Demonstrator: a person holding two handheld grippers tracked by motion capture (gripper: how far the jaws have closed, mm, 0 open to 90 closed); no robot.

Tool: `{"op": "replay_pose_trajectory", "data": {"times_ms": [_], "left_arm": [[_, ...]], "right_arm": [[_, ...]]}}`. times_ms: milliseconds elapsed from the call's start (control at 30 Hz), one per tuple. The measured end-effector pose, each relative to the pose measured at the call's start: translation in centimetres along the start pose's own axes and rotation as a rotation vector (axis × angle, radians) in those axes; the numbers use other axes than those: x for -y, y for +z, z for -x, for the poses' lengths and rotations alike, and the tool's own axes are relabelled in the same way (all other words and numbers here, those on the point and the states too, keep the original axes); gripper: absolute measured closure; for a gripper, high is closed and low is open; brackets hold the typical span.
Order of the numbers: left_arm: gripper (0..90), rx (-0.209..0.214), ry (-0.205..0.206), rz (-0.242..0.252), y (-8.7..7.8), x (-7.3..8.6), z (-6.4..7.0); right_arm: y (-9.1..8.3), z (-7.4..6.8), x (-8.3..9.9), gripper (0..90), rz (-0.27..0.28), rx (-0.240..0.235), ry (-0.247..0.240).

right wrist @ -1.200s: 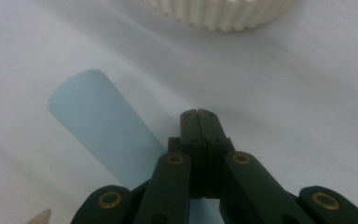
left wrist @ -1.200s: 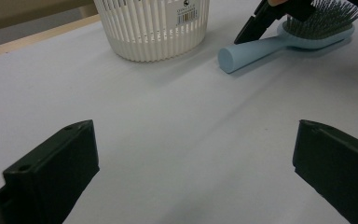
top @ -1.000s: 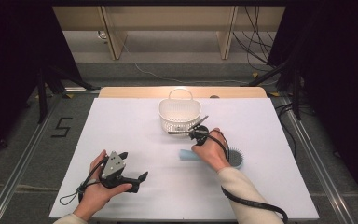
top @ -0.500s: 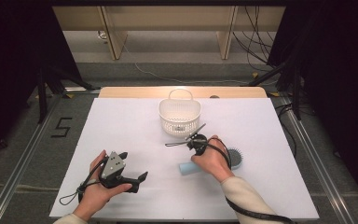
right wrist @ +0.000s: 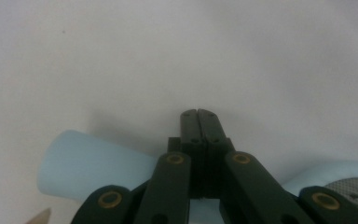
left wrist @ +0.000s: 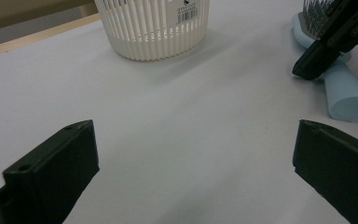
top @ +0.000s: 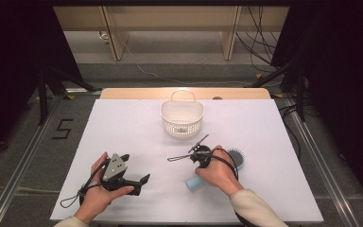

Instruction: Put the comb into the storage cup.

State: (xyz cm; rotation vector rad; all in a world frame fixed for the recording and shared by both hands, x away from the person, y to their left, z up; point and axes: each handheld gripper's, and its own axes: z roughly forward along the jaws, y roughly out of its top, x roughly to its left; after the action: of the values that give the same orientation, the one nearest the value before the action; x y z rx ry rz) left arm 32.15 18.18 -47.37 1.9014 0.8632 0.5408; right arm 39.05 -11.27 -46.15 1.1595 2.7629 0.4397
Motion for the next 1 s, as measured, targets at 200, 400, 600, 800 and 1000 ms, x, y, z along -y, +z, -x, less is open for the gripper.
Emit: {"op": "replay_pose_trajectory", "data": {"times_ms": [200,400,600,800,1000], "left_arm": [[0.0,0.001,0.001,-0.001,0.0,0.0,0.0],[0.0,0.001,0.001,-0.001,0.0,0.0,0.0],[0.0,0.002,0.001,-0.001,0.0,0.0,0.0],[0.0,0.002,0.000,-0.001,0.1,0.0,0.1],[0.0,0.001,0.001,-0.003,0.1,0.0,0.1]], "right_arm": [[-0.3,-0.3,0.9,90.0,-0.012,-0.013,-0.019],[-0.7,-0.5,1.8,90.0,-0.025,-0.023,-0.028],[-1.0,-0.5,2.6,90.0,-0.042,-0.033,-0.031],[-1.3,-0.4,3.5,90.0,-0.052,-0.045,-0.029],[-1.7,-0.3,4.5,90.0,-0.059,-0.052,-0.027]]}}
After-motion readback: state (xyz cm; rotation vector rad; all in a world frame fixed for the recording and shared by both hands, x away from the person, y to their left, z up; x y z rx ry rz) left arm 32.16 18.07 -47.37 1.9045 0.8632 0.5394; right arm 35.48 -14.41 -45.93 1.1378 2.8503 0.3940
